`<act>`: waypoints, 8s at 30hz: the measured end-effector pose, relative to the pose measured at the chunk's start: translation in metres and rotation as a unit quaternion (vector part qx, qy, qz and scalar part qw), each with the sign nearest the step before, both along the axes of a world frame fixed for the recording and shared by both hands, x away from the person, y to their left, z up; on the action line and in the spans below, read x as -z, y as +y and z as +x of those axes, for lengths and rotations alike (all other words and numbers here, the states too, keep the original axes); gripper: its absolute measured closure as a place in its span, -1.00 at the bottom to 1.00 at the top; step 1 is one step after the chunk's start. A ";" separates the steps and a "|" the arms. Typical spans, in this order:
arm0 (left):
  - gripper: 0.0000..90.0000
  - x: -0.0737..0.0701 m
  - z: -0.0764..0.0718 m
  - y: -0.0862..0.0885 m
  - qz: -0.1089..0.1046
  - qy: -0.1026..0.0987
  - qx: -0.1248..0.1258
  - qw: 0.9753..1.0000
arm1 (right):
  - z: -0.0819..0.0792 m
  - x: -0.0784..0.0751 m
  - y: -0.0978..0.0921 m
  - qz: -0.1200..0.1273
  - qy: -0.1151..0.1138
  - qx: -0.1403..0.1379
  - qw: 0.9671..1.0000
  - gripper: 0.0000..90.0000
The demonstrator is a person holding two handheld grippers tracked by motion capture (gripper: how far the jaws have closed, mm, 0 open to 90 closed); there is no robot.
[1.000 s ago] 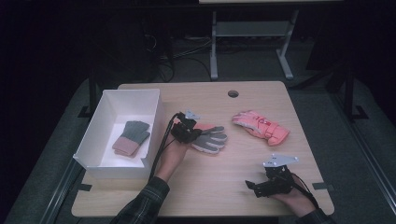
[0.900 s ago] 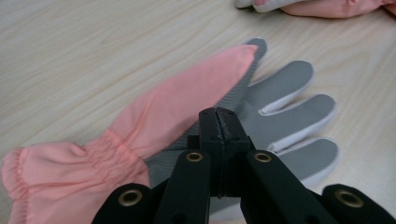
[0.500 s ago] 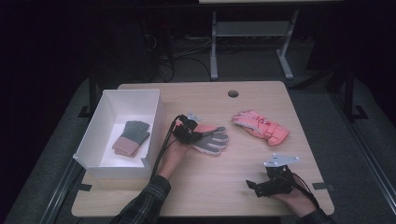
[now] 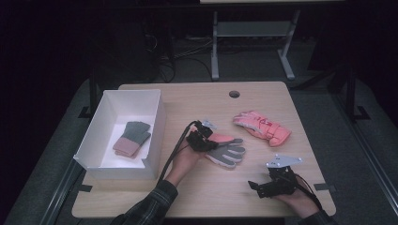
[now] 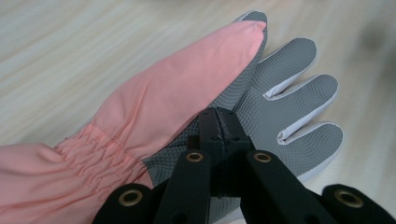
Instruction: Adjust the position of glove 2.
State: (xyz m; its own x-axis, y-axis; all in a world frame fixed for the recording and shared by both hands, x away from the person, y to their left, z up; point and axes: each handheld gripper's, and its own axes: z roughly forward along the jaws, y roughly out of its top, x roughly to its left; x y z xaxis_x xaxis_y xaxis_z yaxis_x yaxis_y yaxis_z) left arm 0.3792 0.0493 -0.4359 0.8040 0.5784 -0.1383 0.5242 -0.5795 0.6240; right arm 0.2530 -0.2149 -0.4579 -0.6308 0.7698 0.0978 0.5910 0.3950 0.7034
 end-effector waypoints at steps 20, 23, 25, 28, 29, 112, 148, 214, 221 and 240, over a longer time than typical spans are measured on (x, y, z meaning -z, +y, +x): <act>0.99 -0.022 0.038 0.001 0.023 -0.019 -0.017 0.999 | -0.002 -0.001 0.001 0.000 -0.005 -0.005 1.000 -0.95; 0.99 -0.015 0.049 0.007 0.034 -0.005 -0.029 0.999 | -0.002 -0.001 0.001 0.001 -0.004 -0.006 1.000 -0.95; 0.99 -0.011 0.053 0.009 0.039 0.003 -0.032 0.999 | -0.002 -0.001 0.001 0.002 -0.001 -0.003 1.000 -0.95; 0.99 -0.007 0.054 0.010 0.049 0.010 -0.026 0.998 | -0.002 -0.001 -0.001 0.002 -0.004 -0.003 1.000 -0.95; 0.99 -0.007 0.053 0.010 0.050 0.012 -0.024 0.998 | -0.002 -0.001 -0.001 0.002 -0.003 -0.001 1.000 -0.95; 0.94 -0.003 -0.072 -0.038 0.016 0.028 0.165 0.986 | -0.015 -0.004 -0.024 -0.017 0.029 -0.016 0.999 -0.95; -0.71 0.010 -0.094 0.066 -0.022 -0.035 0.077 0.996 | 0.026 -0.038 -0.046 0.010 0.032 -0.063 0.997 0.09; -0.70 0.017 -0.093 0.070 0.006 -0.022 0.088 0.996 | 0.202 -0.022 -0.043 -0.110 0.070 -0.055 0.990 0.97; -0.70 0.016 -0.092 0.071 0.001 -0.021 0.079 0.997 | 0.198 -0.032 -0.050 -0.068 0.069 -0.032 0.995 0.98; -0.70 0.018 -0.092 0.070 0.001 -0.018 0.078 0.997 | 0.118 -0.042 -0.047 -0.046 0.080 0.002 0.996 0.95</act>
State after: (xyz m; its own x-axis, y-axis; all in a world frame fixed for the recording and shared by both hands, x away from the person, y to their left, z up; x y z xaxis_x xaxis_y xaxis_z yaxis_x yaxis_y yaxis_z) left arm 0.2876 0.1193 -0.4544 0.8890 0.4454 -0.1064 0.4041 -0.6539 0.6396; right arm 0.3714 -0.2616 -0.4156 -0.6093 0.7831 0.1244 0.6940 0.4508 0.5613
